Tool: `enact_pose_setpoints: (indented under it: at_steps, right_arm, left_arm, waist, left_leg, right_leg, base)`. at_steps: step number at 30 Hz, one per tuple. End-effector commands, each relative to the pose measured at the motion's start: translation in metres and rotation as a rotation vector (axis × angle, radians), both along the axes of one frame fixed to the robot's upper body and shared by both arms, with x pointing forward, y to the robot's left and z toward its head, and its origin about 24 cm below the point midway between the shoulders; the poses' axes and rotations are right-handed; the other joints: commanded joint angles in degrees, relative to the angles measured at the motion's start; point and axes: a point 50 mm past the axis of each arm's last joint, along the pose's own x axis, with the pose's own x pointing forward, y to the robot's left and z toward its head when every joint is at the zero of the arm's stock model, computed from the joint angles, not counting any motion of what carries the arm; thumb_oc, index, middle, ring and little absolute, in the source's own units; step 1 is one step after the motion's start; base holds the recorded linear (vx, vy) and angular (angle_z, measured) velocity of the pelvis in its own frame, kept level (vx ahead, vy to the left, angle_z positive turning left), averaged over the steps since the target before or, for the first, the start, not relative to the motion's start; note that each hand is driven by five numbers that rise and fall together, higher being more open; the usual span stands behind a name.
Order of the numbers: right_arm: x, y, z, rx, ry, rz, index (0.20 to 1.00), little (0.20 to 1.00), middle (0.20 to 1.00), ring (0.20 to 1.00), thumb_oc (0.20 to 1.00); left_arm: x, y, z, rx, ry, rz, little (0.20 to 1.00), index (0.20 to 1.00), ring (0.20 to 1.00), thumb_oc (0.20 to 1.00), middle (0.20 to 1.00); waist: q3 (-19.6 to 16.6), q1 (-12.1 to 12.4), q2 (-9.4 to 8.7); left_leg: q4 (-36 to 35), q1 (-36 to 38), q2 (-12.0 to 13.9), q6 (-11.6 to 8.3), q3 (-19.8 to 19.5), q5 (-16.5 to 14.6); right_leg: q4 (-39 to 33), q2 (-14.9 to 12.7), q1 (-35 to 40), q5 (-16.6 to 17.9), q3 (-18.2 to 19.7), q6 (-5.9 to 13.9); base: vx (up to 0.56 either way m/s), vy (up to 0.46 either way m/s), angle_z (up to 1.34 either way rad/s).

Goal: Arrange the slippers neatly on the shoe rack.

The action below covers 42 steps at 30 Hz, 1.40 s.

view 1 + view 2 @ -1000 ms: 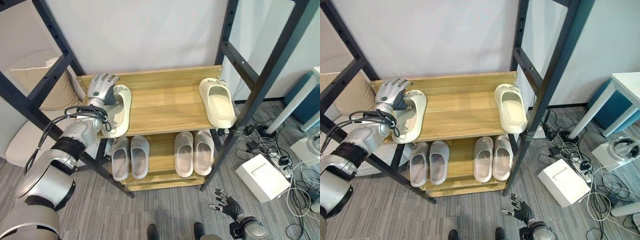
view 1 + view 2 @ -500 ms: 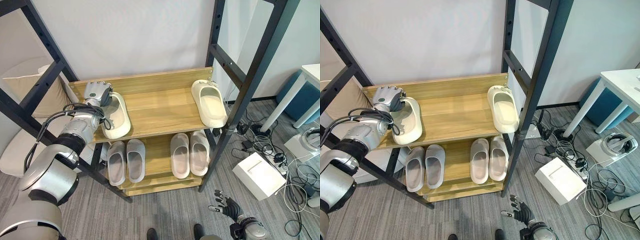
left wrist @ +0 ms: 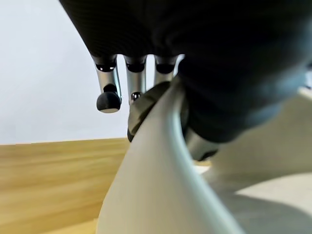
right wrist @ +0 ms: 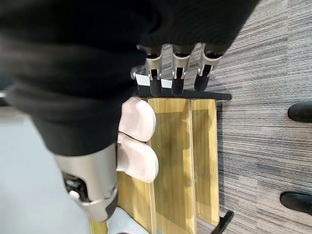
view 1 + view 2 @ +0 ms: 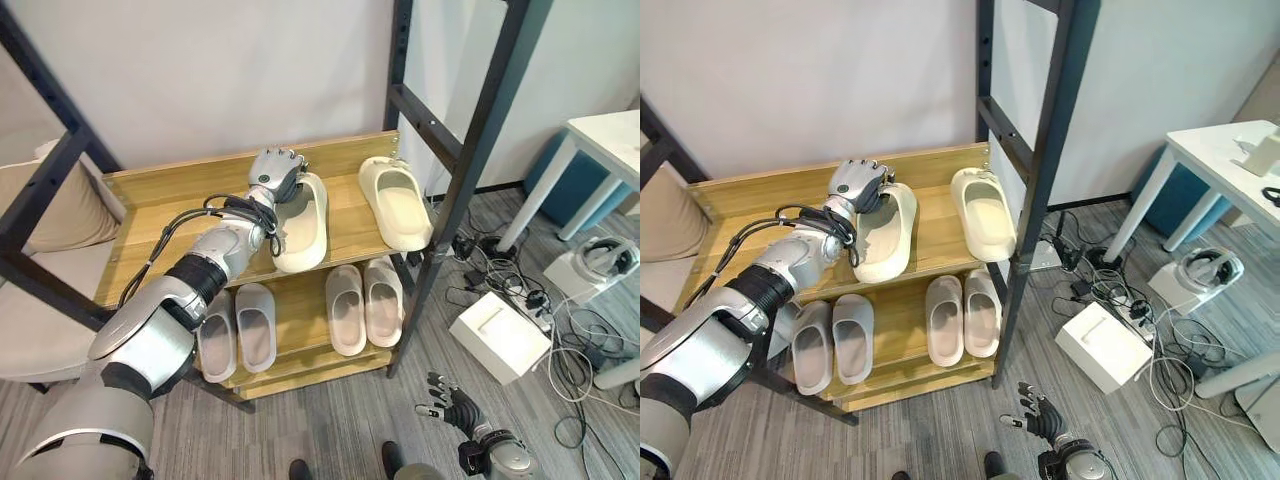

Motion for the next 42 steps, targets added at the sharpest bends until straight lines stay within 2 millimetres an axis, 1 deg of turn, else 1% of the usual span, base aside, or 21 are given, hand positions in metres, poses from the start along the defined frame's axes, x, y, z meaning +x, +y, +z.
enact_pose_setpoints:
  at_steps: [1,3,4,6,9,12,13,14,15,16,18,20,21,22,23,28,29,34,35,39,42]
  right_arm:
    - [0.018,-0.006,0.021,0.031,-0.130,-0.029,1.000,1.000,1.000,1.000,1.000]
    - [0.017,-0.007,0.021,0.030,-0.130,-0.031,1.000,1.000,1.000,1.000,1.000]
    - [0.015,-0.009,0.021,0.021,-0.125,-0.035,1.000,1.000,1.000,1.000,1.000]
    - [0.013,-0.011,0.020,0.014,-0.119,-0.040,1.000,1.000,1.000,1.000,1.000]
    - [0.013,-0.011,0.019,0.009,-0.115,-0.042,1.000,1.000,1.000,1.000,1.000]
    - [0.012,-0.010,0.018,0.005,-0.107,-0.038,1.000,1.000,1.000,1.000,1.000]
    - [0.013,-0.010,0.018,0.003,-0.106,-0.035,1.000,1.000,1.000,1.000,1.000]
    - [0.014,-0.009,0.018,0.002,-0.105,-0.032,1.000,1.000,1.000,1.000,1.000]
    - [0.015,-0.010,0.018,-0.003,-0.106,-0.029,1.000,1.000,1.000,1.000,1.000]
    - [0.016,-0.009,0.018,-0.006,-0.107,-0.024,1.000,1.000,1.000,1.000,1.000]
    - [0.016,-0.008,0.018,-0.006,-0.104,-0.022,1.000,1.000,1.000,1.000,1.000]
    - [0.016,-0.007,0.017,-0.004,-0.103,-0.026,1.000,1.000,1.000,1.000,1.000]
    - [0.016,-0.007,0.017,-0.004,-0.103,-0.026,1.000,1.000,1.000,1.000,1.000]
    - [0.018,-0.005,0.017,0.000,-0.107,-0.023,1.000,1.000,1.000,1.000,1.000]
    - [0.019,-0.004,0.017,0.003,-0.110,-0.017,1.000,1.000,1.000,1.000,1.000]
    - [0.022,-0.002,0.017,0.010,-0.116,-0.019,1.000,1.000,1.000,1.000,1.000]
    - [0.023,-0.001,0.018,0.011,-0.119,-0.023,1.000,1.000,1.000,1.000,1.000]
    - [0.023,0.000,0.016,0.013,-0.115,-0.031,1.000,1.000,1.000,1.000,1.000]
    - [0.023,-0.001,0.016,0.009,-0.115,-0.033,1.000,1.000,1.000,1.000,1.000]
    - [0.024,0.001,0.016,0.005,-0.113,-0.033,1.000,1.000,1.000,1.000,1.000]
    - [0.025,0.002,0.016,0.004,-0.113,-0.026,1.000,1.000,1.000,1.000,1.000]
  left_arm:
    - [0.012,0.023,0.071,0.027,-0.208,0.129,0.200,0.200,0.200,0.200,0.200]
    - [0.013,0.028,0.070,0.029,-0.200,0.158,0.200,0.200,0.200,0.200,0.200]
    - [0.014,0.035,0.066,0.020,-0.179,0.198,0.200,0.200,0.200,0.200,0.200]
    - [0.016,0.035,0.065,-0.013,-0.169,0.219,0.200,0.200,0.200,0.200,0.200]
    - [0.018,0.030,0.067,-0.072,-0.163,0.224,0.200,0.200,0.200,0.200,0.200]
    - [0.019,0.014,0.066,-0.153,-0.168,0.192,0.200,0.200,0.200,0.200,0.200]
    - [0.019,0.010,0.064,-0.156,-0.161,0.185,0.721,0.721,0.721,0.721,0.721]
    - [0.020,0.006,0.063,-0.160,-0.154,0.178,0.721,0.721,0.721,0.721,0.721]
    - [0.020,0.000,0.061,-0.169,-0.144,0.163,1.000,1.000,1.000,1.000,1.000]
    - [0.020,-0.006,0.062,-0.214,-0.141,0.145,1.000,1.000,1.000,1.000,1.000]
    - [0.020,-0.009,0.064,-0.252,-0.146,0.137,1.000,1.000,1.000,1.000,1.000]
    - [0.018,-0.018,0.075,-0.310,-0.188,0.089,1.000,1.000,1.000,1.000,1.000]
    - [0.018,-0.018,0.075,-0.310,-0.188,0.089,1.000,1.000,1.000,1.000,1.000]
    - [0.012,-0.030,0.091,-0.320,-0.262,0.015,1.000,1.000,1.000,1.000,1.000]
    - [0.008,-0.036,0.093,-0.315,-0.283,-0.018,1.000,1.000,1.000,1.000,1.000]
    - [0.004,-0.041,0.095,-0.283,-0.297,-0.060,1.000,1.000,1.000,1.000,1.000]
    - [0.000,-0.041,0.097,-0.290,-0.309,-0.079,1.000,1.000,1.000,1.000,1.000]
    - [-0.009,-0.044,0.098,-0.350,-0.331,-0.142,1.000,1.000,1.000,1.000,1.000]
    - [-0.016,-0.047,0.096,-0.372,-0.341,-0.182,1.000,1.000,1.000,1.000,1.000]
    - [-0.025,-0.048,0.090,-0.353,-0.346,-0.224,1.000,1.000,1.000,1.000,1.000]
    - [-0.027,-0.046,0.077,-0.328,-0.312,-0.229,1.000,1.000,1.000,1.000,1.000]
  waist:
    - [2.2,0.7,-0.80]
    - [2.3,0.3,-0.73]
    - [2.4,-0.2,-0.70]
    - [2.4,-0.6,-0.68]
    - [2.5,-0.9,-0.56]
    - [2.4,-1.0,-0.56]
    - [2.4,-1.0,-0.55]
    - [2.4,-1.0,-0.56]
    - [2.4,-1.0,-0.54]
    - [2.2,-0.9,-0.50]
    - [2.1,-0.8,-0.48]
    - [2.0,-0.4,-0.41]
    - [2.0,-0.4,-0.41]
    - [2.0,0.4,-0.48]
    - [1.9,0.9,-0.62]
    - [1.7,1.9,-0.85]
    - [1.7,2.5,-0.97]
    - [1.6,3.5,-1.17]
    - [1.7,4.1,-1.35]
    - [1.6,4.9,-1.57]
    - [1.4,5.7,-1.89]
  left_leg:
    - [0.0,6.2,0.4,-2.37,2.2,-4.5]
    - [0.0,6.1,0.5,-2.48,2.8,-4.5]
    - [0.0,6.1,0.5,-2.55,3.1,-4.5]
    - [0.0,6.1,0.6,-2.62,3.3,-4.4]
    - [0.0,6.0,0.7,-2.68,3.6,-4.3]
    - [0.0,6.2,0.8,-2.69,3.6,-4.3]
    - [0.0,6.2,0.8,-2.67,3.6,-4.3]
    - [0.0,6.3,0.8,-2.67,3.6,-4.3]
    - [0.0,6.4,0.8,-2.67,3.5,-4.3]
    - [0.0,6.5,0.8,-2.65,3.4,-4.3]
    - [0.0,6.6,0.8,-2.63,3.2,-4.3]
    - [0.0,6.7,0.8,-2.63,2.9,-4.3]
    - [0.0,6.7,0.8,-2.63,2.9,-4.3]
    - [0.0,6.6,0.8,-2.53,2.1,-4.2]
    - [0.0,6.5,0.7,-2.52,1.5,-4.1]
    - [0.0,6.2,0.7,-2.56,0.5,-4.0]
    - [0.0,6.1,0.6,-2.52,0.2,-4.0]
    - [0.0,5.9,0.5,-2.47,-0.5,-4.0]
    - [0.0,5.8,0.4,-2.44,-0.9,-4.0]
    - [0.0,5.7,0.3,-2.46,-1.5,-4.0]
    - [0.0,5.6,0.4,-2.46,-1.9,-3.9]
  right_leg:
    - [1.0,0.3,1.7,-2.4,-1.4,3.62]
    - [1.0,0.3,1.3,-2.2,-0.9,3.62]
    - [1.1,0.4,1.1,-2.2,-0.5,3.60]
    - [1.0,0.5,0.9,-2.1,-0.4,3.58]
    - [1.0,0.6,0.7,-2.0,-0.3,3.45]
    - [1.0,0.7,0.9,-2.1,-0.3,3.26]
    - [1.0,0.8,1.1,-2.2,-0.3,3.18]
    - [1.0,0.8,1.2,-2.3,-0.3,3.14]
    - [1.0,0.8,1.3,-2.4,-0.4,3.12]
    - [1.0,0.8,1.5,-2.4,-0.6,3.04]
    - [1.0,0.8,1.7,-2.5,-0.7,3.00]
    - [0.9,0.8,2.1,-2.6,-1.2,2.91]
    - [0.9,0.8,2.1,-2.6,-1.2,2.91]
    - [0.9,0.8,2.5,-2.9,-2.0,2.77]
    - [0.9,0.8,2.9,-3.0,-2.5,2.65]
    - [0.6,0.8,3.4,-3.2,-3.5,2.51]
    - [0.6,0.8,3.5,-3.2,-3.9,2.46]
    - [0.6,0.7,3.9,-3.3,-4.7,2.33]
    - [0.5,0.7,4.1,-3.4,-5.0,2.24]
    - [0.5,0.6,4.3,-3.4,-5.6,2.14]
    - [0.4,0.7,4.5,-3.4,-6.0,2.10]
  base:
    - [-0.01,-0.015,-0.10]
    - [-0.01,-0.016,-0.23]
    - [0.00,-0.024,-0.22]
    - [0.00,-0.024,-0.07]
    - [0.00,-0.009,-0.01]
    - [0.00,0.000,0.00]
    - [0.00,0.000,0.00]
    - [0.00,0.000,0.00]
    - [0.00,0.000,0.00]
    - [0.00,0.000,0.00]
    - [0.00,0.000,0.00]
    - [0.00,0.000,0.00]
    - [0.00,-0.026,0.04]
    - [-0.01,-0.040,0.12]
    - [-0.01,-0.043,0.21]
    - [-0.01,-0.016,0.18]
    - [-0.01,-0.008,0.11]
    - [-0.01,-0.006,0.08]
    - [-0.01,0.001,0.10]
    - [-0.02,0.006,0.17]
    - [-0.01,0.001,0.12]
